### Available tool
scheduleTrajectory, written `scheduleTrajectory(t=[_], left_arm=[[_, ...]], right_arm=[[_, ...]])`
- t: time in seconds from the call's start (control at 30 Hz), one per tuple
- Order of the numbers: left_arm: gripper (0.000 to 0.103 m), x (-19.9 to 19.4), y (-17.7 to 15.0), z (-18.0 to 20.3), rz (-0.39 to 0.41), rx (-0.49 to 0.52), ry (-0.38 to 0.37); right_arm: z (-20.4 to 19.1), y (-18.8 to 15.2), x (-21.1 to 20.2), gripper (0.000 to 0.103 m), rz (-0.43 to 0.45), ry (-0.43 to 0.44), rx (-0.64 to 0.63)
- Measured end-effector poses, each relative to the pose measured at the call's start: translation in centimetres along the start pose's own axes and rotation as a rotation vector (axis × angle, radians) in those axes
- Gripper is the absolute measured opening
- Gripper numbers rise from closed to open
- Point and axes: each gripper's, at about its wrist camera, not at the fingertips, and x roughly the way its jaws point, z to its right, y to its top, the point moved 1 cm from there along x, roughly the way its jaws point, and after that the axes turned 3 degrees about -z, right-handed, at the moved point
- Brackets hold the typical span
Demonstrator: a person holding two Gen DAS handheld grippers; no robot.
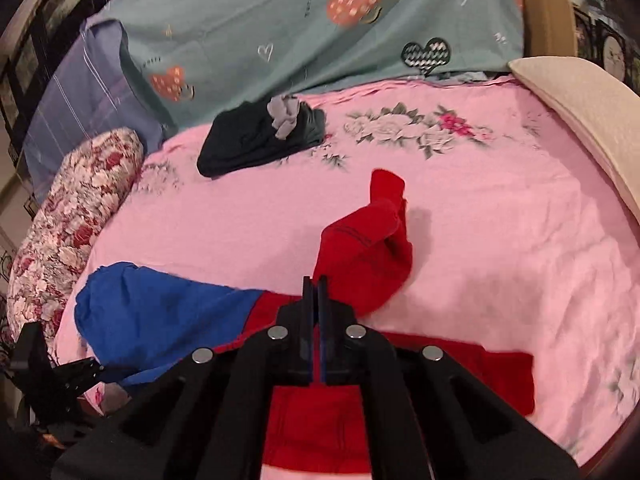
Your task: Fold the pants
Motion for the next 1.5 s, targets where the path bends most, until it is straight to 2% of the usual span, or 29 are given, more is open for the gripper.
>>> scheduleTrajectory(t=[0.1,0.13,0.2,0.27,0.3,0.37,0.4,0.43,0.47,0.6,0.63,0.67,0.7,0.73,0.77,0.83,0.93,1.0,1.07,1.17,1.23,1.3,1.33,1.37,1.4,1.43,1.5], left_arm=[[0.061,0.1,-0.1,0.1,-0.004,0.001,-0.012],[0.061,0.2,-0.1,0.1,-0.008,0.000,-0.012],[0.061,0.5,0.0,0.0,-0.016,0.000,-0.008],[0.061,0.5,-0.1,0.2,-0.018,0.004,0.001],[0.061,0.4,-0.2,0.3,-0.017,0.008,0.006],[0.061,0.1,-0.3,0.3,-0.012,0.004,0.008],[0.061,0.1,-0.4,0.2,-0.010,-0.002,0.008],[0.061,0.0,-0.4,0.1,-0.007,-0.010,0.008],[0.061,0.0,-0.5,-0.1,-0.007,-0.020,0.009],[0.061,0.1,-0.5,-0.2,-0.006,-0.032,0.013],[0.061,0.1,-0.4,-0.2,-0.007,-0.034,0.014],[0.061,0.3,-0.4,-0.3,-0.008,-0.038,0.016],[0.061,0.4,-0.4,-0.4,-0.011,-0.042,0.015],[0.061,0.4,-0.4,-0.5,-0.012,-0.044,0.013],[0.060,0.4,-0.3,-0.5,-0.011,-0.045,0.014],[0.056,0.2,-0.3,-0.5,-0.006,-0.049,0.019],[0.051,-0.2,-0.4,-0.9,-0.006,-0.069,0.016],[0.051,-0.4,-0.4,-0.9,-0.007,-0.071,0.013],[0.051,-0.3,-0.5,-0.8,-0.010,-0.063,0.013],[0.051,0.0,-0.6,-1.0,-0.018,-0.061,0.010],[0.051,-0.2,-0.7,-0.8,-0.020,-0.056,0.010],[0.051,-1.0,-0.7,-0.6,-0.020,-0.045,-0.002],[0.051,-1.4,-0.7,-0.5,-0.017,-0.043,-0.016],[0.052,-2.1,-0.6,-0.4,-0.008,-0.040,-0.036],[0.053,-2.6,-0.5,-0.3,0.007,-0.034,-0.039],[0.054,-3.3,-0.2,-0.2,0.032,-0.027,-0.028],[0.058,-3.4,0.2,-0.2,0.053,-0.029,-0.015]], right_arm=[[1.9,-5.7,-1.0,0.001,0.012,-0.039,0.085],[1.9,-5.7,-1.0,0.001,0.012,-0.039,0.085],[3.6,-9.4,0.3,0.002,-0.021,-0.042,0.167],[3.6,-9.9,0.4,0.007,-0.028,-0.041,0.174],[3.6,-9.9,0.0,0.014,-0.021,-0.037,0.179],[3.6,-8.9,-1.9,0.037,0.055,-0.038,0.175],[3.8,-8.2,-3.0,0.059,0.106,-0.067,0.173],[4.2,-7.6,-3.7,0.076,0.125,-0.089,0.175],[4.9,-6.7,-4.0,0.078,0.134,-0.119,0.188],[7.7,-4.6,-3.0,0.078,0.091,-0.149,0.259],[8.4,-4.4,-2.2,0.077,0.087,-0.134,0.286],[8.9,-4.3,-1.2,0.072,0.053,-0.121,0.303],[9.4,-4.2,0.3,0.040,0.003,-0.096,0.321],[9.4,-4.2,1.8,0.016,-0.044,-0.058,0.326],[9.4,-4.3,3.0,0.016,-0.084,-0.026,0.329],[8.9,-4.3,2.4,0.015,-0.036,-0.022,0.306],[7.5,-3.8,-0.9,0.014,0.052,-0.019,0.253],[6.9,-4.1,-2.9,0.015,0.073,-0.019,0.237],[7.1,-5.1,-3.2,0.015,0.050,-0.040,0.243],[9.0,-7.3,-0.8,0.015,-0.044,-0.068,0.292],[9.7,-8.0,-0.1,0.017,-0.046,-0.050,0.307],[9.5,-7.6,-0.7,0.025,-0.035,-0.052,0.296],[9.4,-7.3,-1.1,0.036,-0.023,-0.058,0.292],[9.3,-7.0,-1.7,0.045,-0.004,-0.099,0.283],[9.3,-6.7,-2.1,0.061,0.011,-0.143,0.279],[9.6,-6.6,-2.7,0.071,0.035,-0.176,0.282],[10.4,-6.5,-3.2,0.074,0.061,-0.180,0.306]])
